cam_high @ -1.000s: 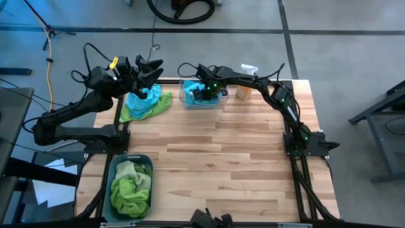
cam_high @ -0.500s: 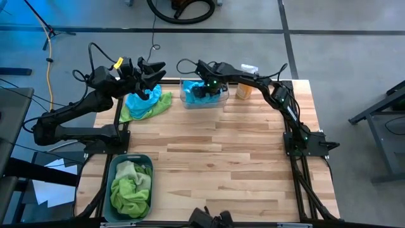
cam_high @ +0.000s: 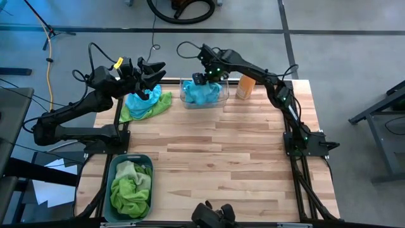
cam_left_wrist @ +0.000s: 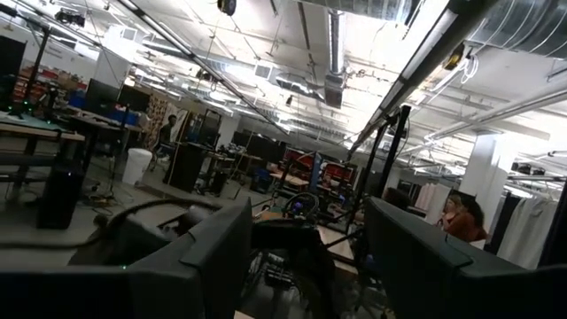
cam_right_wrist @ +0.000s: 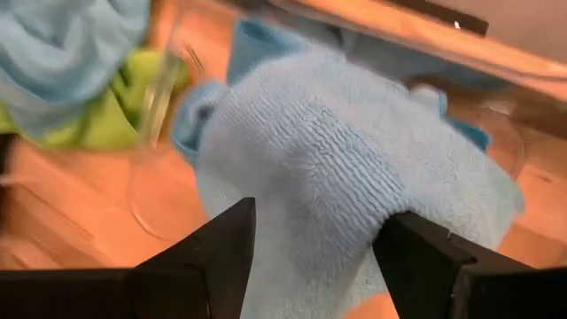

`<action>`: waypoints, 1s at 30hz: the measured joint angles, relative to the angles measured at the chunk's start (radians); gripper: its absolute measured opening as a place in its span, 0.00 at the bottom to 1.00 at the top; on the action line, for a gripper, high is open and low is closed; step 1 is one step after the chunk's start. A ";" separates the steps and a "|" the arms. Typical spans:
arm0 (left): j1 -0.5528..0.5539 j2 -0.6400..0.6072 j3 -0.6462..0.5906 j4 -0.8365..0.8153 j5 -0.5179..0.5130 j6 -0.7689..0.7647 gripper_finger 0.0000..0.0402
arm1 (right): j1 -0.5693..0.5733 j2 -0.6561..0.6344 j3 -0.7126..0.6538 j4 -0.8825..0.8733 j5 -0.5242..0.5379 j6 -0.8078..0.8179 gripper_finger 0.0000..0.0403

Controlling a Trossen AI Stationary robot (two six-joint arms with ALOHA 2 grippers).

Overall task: Sort microfiber towel by color & place in baskets
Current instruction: Put the blue microfiber towel into the transparent bin

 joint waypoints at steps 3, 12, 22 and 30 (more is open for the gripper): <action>0.000 0.000 0.000 -0.001 0.000 0.000 0.52 | -0.009 -0.021 -0.006 0.025 0.008 0.004 0.54; 0.000 0.000 0.000 -0.016 0.000 0.018 0.52 | -0.013 -0.023 -0.004 0.151 0.154 0.031 0.54; 0.000 0.000 0.000 -0.023 0.000 0.018 0.52 | 0.002 -0.023 -0.004 -0.009 0.269 -0.048 0.54; 0.000 0.000 0.000 -0.023 0.000 0.018 0.52 | 0.017 -0.023 -0.004 0.034 0.257 -0.068 0.54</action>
